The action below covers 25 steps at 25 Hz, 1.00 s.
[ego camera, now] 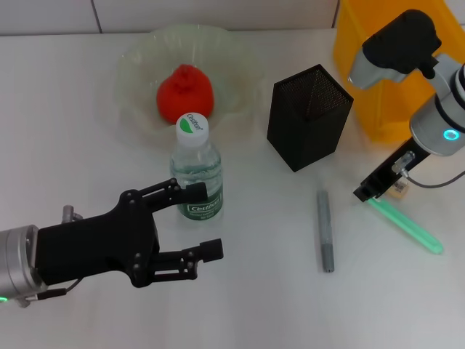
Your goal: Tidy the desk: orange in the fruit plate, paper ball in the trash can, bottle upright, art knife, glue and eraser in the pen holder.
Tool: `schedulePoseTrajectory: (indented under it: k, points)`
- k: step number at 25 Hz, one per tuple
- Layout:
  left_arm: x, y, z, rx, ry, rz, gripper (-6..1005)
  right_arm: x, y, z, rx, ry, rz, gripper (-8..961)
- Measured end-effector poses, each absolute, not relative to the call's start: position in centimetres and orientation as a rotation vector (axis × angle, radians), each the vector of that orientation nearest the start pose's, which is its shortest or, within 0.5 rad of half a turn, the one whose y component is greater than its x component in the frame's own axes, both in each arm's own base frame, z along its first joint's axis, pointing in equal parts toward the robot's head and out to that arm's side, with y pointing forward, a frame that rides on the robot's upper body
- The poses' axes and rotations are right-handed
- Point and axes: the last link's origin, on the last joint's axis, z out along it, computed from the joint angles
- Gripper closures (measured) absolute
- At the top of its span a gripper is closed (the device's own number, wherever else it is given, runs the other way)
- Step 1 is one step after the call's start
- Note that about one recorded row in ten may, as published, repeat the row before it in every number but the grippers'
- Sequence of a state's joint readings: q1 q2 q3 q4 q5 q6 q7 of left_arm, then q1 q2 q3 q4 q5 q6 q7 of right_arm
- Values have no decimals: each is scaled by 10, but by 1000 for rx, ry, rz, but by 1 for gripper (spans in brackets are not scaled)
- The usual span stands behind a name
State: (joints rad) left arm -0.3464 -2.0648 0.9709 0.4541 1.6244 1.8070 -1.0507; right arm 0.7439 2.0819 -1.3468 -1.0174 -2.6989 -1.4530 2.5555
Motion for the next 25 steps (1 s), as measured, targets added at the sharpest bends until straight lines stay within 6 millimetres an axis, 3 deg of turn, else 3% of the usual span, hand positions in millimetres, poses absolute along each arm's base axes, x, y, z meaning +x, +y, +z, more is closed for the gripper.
schedulePoseTrajectory:
  k: [4,8,17,21,25]
  points:
    - [-266,241,-23,-2763,-442,-1194,140,206,375,-12,-2519,987,-602,767]
    - [-266,241,-22,-2756,-441,-1203,139,200,370,17,-2519,925,-430,762]
    - [-265,241,-21,-2754,-449,-1214,139,200,358,94,-2525,814,353,751]
    - [-265,241,-21,-2752,-448,-1217,140,197,361,99,-2473,663,720,745]
    - [-265,241,-21,-2750,-450,-1218,140,199,370,88,-2381,559,1003,740]
